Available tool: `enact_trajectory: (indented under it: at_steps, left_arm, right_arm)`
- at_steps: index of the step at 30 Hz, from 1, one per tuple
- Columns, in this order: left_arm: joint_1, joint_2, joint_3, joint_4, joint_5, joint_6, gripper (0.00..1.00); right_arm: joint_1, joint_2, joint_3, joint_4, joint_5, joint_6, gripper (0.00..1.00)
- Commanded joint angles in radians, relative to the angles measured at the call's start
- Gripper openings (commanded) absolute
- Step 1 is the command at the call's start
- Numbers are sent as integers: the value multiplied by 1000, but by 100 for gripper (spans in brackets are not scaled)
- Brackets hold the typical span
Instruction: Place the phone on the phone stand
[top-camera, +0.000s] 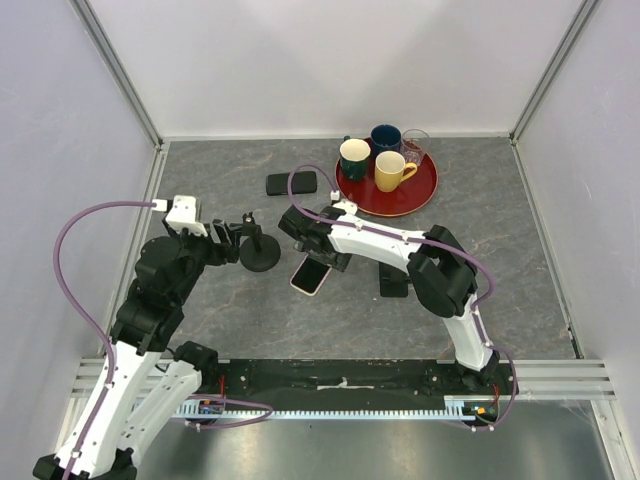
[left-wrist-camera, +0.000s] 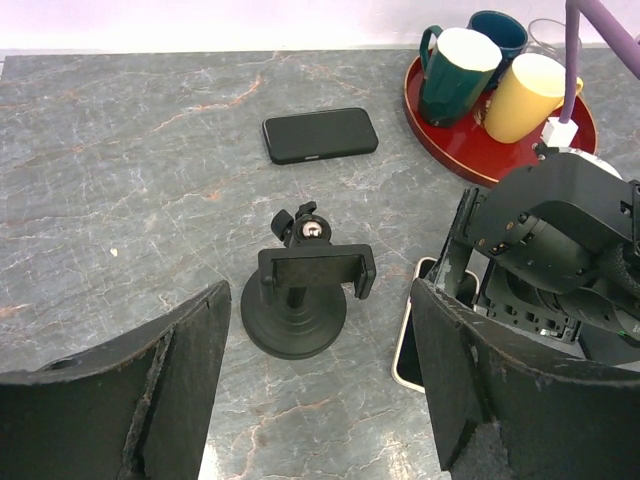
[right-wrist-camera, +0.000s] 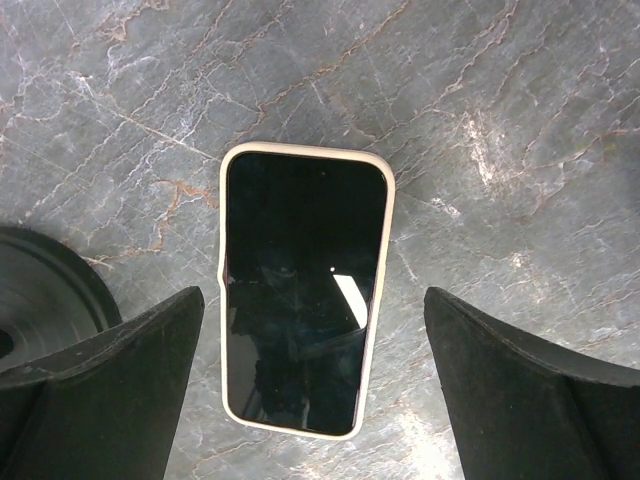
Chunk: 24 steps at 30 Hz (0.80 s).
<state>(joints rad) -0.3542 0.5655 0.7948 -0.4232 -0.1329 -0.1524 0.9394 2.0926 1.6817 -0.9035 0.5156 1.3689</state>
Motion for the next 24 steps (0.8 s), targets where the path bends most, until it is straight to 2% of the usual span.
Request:
enact_trajectory:
  at_steps: [1,9,24]
  left_arm:
    - [-12,-21,-3,40,-28,-22,78]
    - [-42,-24,-5,38,-24,-21,78]
    - [-57,-23,-5,35,-34,-16,77]
  right_arm:
    - [-2,12,42,-29,-5,114,98]
    - [-11,83,95,-23,-84,130,98]
    - [-44,144,73,-21,-161,154,98]
